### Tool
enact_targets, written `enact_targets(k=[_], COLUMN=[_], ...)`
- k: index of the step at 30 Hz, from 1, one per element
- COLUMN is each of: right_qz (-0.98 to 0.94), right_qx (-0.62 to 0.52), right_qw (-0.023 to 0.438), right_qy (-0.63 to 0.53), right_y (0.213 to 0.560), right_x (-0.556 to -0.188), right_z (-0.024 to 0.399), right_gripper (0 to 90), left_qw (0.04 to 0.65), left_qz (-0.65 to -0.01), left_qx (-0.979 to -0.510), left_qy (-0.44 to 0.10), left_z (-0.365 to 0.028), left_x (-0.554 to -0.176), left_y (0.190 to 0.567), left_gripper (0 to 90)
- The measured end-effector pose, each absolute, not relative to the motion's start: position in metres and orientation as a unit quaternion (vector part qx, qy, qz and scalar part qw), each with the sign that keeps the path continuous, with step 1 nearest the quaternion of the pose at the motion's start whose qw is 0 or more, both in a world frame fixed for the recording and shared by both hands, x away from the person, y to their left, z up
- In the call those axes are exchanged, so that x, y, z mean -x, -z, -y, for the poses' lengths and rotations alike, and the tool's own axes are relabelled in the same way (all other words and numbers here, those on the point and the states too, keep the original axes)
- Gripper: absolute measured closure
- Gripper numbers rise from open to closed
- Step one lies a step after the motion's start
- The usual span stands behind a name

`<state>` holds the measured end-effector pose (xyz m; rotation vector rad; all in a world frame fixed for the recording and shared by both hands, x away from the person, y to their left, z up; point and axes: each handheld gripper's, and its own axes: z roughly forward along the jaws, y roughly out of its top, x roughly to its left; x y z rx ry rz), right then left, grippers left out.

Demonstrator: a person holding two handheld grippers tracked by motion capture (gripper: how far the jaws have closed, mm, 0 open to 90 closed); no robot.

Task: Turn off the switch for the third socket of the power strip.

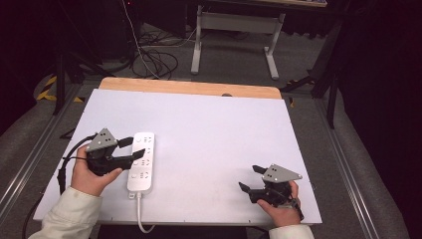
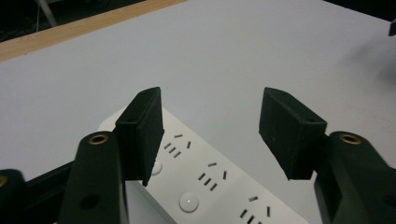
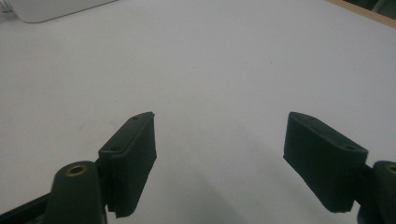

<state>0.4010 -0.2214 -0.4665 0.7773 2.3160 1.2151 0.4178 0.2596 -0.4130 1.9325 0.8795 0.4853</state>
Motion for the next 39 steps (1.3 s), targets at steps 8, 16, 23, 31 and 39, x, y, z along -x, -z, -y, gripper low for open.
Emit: enact_targets(k=[8,16,23,31,39], right_qz=[-0.830,-0.830,-0.829,-0.829,-0.831], right_qx=[-0.282,-0.281,-0.279,-0.278,-0.277], right_qw=[0.206,0.205,0.204,0.204,0.204], right_qy=[-0.435,-0.437,-0.440,-0.439,-0.438], right_y=[0.467,0.466,0.466,0.466,0.466], right_x=[-0.401,-0.401,-0.401,-0.401,-0.400], right_z=[0.222,0.222,0.222,0.222,0.221], right_gripper=[26.2,26.2,26.1,26.1,26.0], left_qw=[0.487,0.497,0.501,0.503,0.494], left_qz=[-0.336,-0.323,-0.317,-0.331,-0.339], left_qx=[-0.785,-0.784,-0.780,-0.770,-0.770], left_qy=[-0.183,-0.187,-0.199,-0.211,-0.221], left_z=[-0.267,-0.279,-0.293,-0.313,-0.325], left_x=[-0.402,-0.388,-0.379,-0.368,-0.357], left_y=[0.405,0.409,0.420,0.436,0.452], left_gripper=[24.8,16.6,13.1,11.9,11.6])
